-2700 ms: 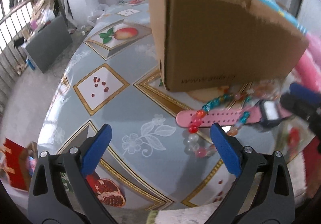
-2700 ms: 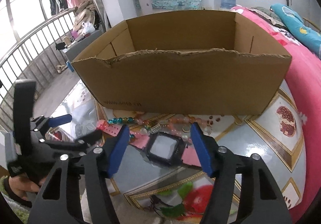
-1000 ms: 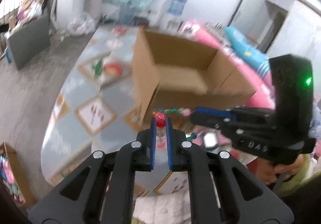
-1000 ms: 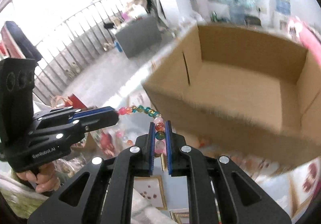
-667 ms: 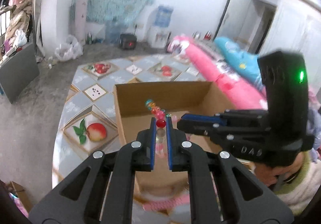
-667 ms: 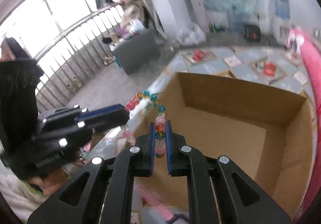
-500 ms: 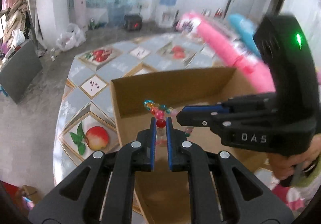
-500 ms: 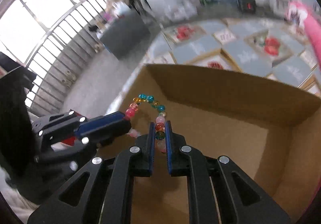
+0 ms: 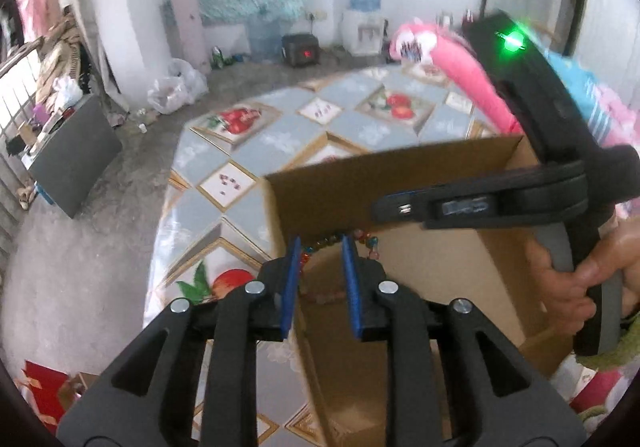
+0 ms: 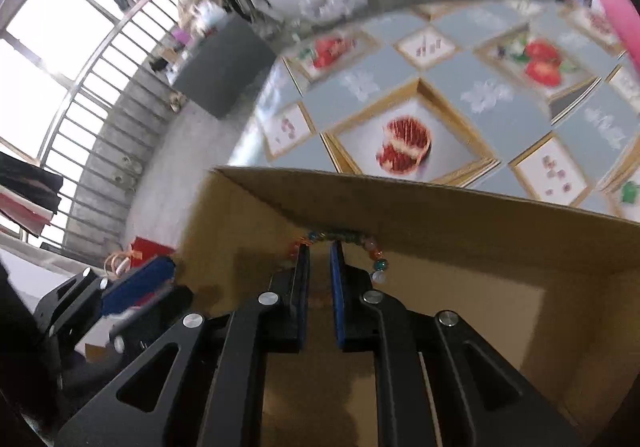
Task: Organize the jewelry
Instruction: 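Lift the bead bracelet into the cardboard box and open the left tool, then move the right tool down to the pink-strapped black watch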
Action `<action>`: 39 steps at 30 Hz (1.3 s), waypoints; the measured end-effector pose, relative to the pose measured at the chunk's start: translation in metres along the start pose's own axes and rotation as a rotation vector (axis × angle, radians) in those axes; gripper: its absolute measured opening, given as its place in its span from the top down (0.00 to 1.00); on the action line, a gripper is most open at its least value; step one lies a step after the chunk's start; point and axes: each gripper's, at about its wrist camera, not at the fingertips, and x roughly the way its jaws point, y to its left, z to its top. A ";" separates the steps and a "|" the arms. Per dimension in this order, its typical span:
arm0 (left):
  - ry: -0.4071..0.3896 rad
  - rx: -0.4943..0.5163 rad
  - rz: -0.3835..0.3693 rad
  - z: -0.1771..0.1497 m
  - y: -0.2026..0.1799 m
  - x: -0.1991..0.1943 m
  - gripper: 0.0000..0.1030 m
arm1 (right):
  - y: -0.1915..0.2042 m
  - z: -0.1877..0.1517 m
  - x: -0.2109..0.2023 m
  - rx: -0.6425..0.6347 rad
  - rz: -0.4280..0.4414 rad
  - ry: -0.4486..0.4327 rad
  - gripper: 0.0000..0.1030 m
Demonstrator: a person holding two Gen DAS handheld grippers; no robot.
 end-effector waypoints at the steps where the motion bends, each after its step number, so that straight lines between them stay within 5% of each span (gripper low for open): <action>1: -0.033 -0.016 -0.004 -0.004 0.004 -0.013 0.73 | 0.005 -0.001 -0.011 -0.013 0.002 -0.023 0.89; 4: -0.113 -0.043 -0.007 -0.019 0.013 -0.048 0.57 | 0.021 -0.025 -0.068 -0.102 -0.009 -0.166 0.87; 7: -0.174 -0.065 -0.002 -0.046 0.022 -0.084 0.35 | 0.032 -0.069 -0.121 -0.172 0.001 -0.286 0.73; 11: -0.182 -0.102 0.018 -0.091 0.028 -0.108 0.20 | 0.035 -0.143 -0.164 -0.227 -0.004 -0.349 0.64; 15: -0.101 -0.107 0.048 -0.138 0.020 -0.097 0.18 | 0.026 -0.197 -0.147 -0.217 -0.025 -0.280 0.48; 20: 0.068 -0.056 0.115 -0.183 -0.003 -0.052 0.18 | 0.021 -0.249 -0.092 -0.210 -0.110 -0.105 0.48; 24: 0.141 0.045 0.161 -0.204 -0.025 -0.028 0.18 | 0.029 -0.269 -0.067 -0.289 -0.191 -0.069 0.48; 30: 0.117 0.167 0.228 -0.210 -0.044 -0.023 0.14 | 0.046 -0.271 -0.053 -0.426 -0.242 -0.061 0.48; 39: 0.125 0.126 0.188 -0.213 -0.040 -0.022 0.11 | 0.064 -0.283 -0.041 -0.505 -0.218 0.017 0.48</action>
